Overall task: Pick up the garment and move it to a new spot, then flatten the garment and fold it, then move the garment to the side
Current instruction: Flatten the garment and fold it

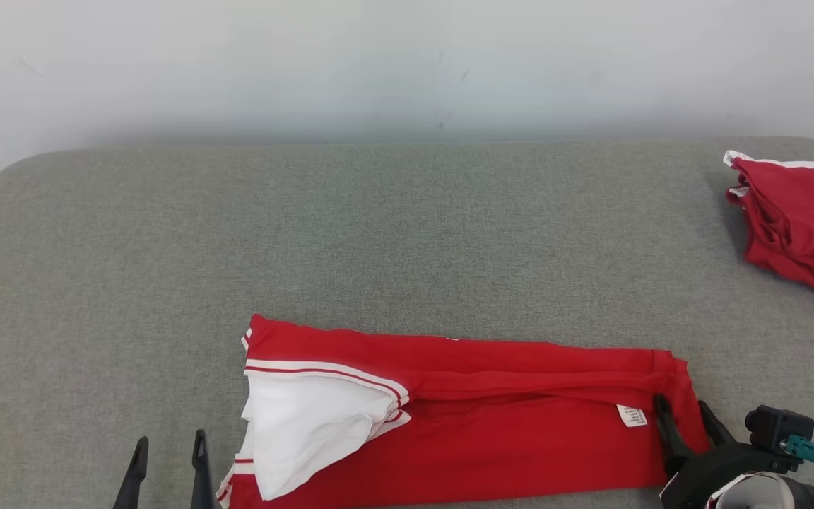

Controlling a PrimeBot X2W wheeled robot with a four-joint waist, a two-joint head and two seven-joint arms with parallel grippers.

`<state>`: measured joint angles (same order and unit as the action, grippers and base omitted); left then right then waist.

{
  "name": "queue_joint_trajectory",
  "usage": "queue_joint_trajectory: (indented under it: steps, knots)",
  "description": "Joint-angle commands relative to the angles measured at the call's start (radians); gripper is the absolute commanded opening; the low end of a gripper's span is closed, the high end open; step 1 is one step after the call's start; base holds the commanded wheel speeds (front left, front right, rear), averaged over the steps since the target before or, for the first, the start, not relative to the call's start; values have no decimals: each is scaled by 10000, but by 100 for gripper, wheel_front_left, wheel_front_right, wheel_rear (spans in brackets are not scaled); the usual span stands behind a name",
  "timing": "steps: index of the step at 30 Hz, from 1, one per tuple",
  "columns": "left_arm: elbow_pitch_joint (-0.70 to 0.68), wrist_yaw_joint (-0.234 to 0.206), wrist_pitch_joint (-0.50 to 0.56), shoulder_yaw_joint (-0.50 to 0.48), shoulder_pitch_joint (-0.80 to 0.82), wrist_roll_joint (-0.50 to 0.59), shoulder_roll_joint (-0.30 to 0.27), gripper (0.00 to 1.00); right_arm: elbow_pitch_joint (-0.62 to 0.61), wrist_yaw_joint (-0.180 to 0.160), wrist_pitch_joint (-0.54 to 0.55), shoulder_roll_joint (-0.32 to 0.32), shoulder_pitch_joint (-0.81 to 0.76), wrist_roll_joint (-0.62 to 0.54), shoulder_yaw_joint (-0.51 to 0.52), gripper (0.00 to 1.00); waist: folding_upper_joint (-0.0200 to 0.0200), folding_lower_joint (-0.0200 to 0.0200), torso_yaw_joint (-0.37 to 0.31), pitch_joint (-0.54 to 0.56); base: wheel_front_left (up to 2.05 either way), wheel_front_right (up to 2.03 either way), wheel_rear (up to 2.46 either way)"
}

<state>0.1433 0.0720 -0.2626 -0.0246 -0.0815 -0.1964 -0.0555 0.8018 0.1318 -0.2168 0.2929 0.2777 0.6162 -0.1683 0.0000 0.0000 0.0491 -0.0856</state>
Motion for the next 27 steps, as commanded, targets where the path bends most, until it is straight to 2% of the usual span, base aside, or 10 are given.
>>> queue_joint_trajectory:
  steps: [1, 3, 4, 5, 6, 12, 21, 24, 27]
  knots:
    - [77, 60, -28, -57, -53, 73, 34, 100, 186, -29, 66, -74, 40, 74, -89, 100, 0, 0, 33, -4, 0, 0, 0]
    - [203, 79, -28, -120, -26, 166, 51, 100, 408, -29, 137, -138, 68, 144, -231, 100, 0, 0, 58, 3, 0, 0, 0]
    - [243, 101, -28, -136, -5, 222, 59, 100, 474, -29, 121, -153, 94, 190, -293, 55, 0, 0, 65, 11, 0, 0, 0]
    - [264, 106, -28, -148, 17, 203, 57, 100, 485, -29, 98, -178, 123, 235, -378, 17, 0, 0, 66, 19, 0, 0, 0]
    - [296, 91, -28, -147, 19, 230, 56, 100, 483, -29, 62, -186, 161, 301, -448, 0, 0, 0, 58, 29, 0, 0, 0]
    - [302, -16, -28, -185, -99, 392, 58, 100, 500, -30, -161, 168, 395, 476, -551, 0, 0, 0, -5, 201, 0, 0, 0]
    - [254, -66, -28, -218, -340, 442, 59, 100, 671, -29, -432, 1405, 479, 334, 102, 0, 0, 0, -80, 518, 0, 0, 0]
    - [255, -88, -28, -245, -422, 389, 60, 100, 361, -29, -455, 1532, 397, 267, 128, 0, 0, 0, -138, 567, 0, 0, 0]
    - [270, -112, -28, -294, -467, 358, 59, 100, -266, -29, -465, 1368, 307, 151, -98, 0, 0, 0, -242, 633, 0, 0, 0]
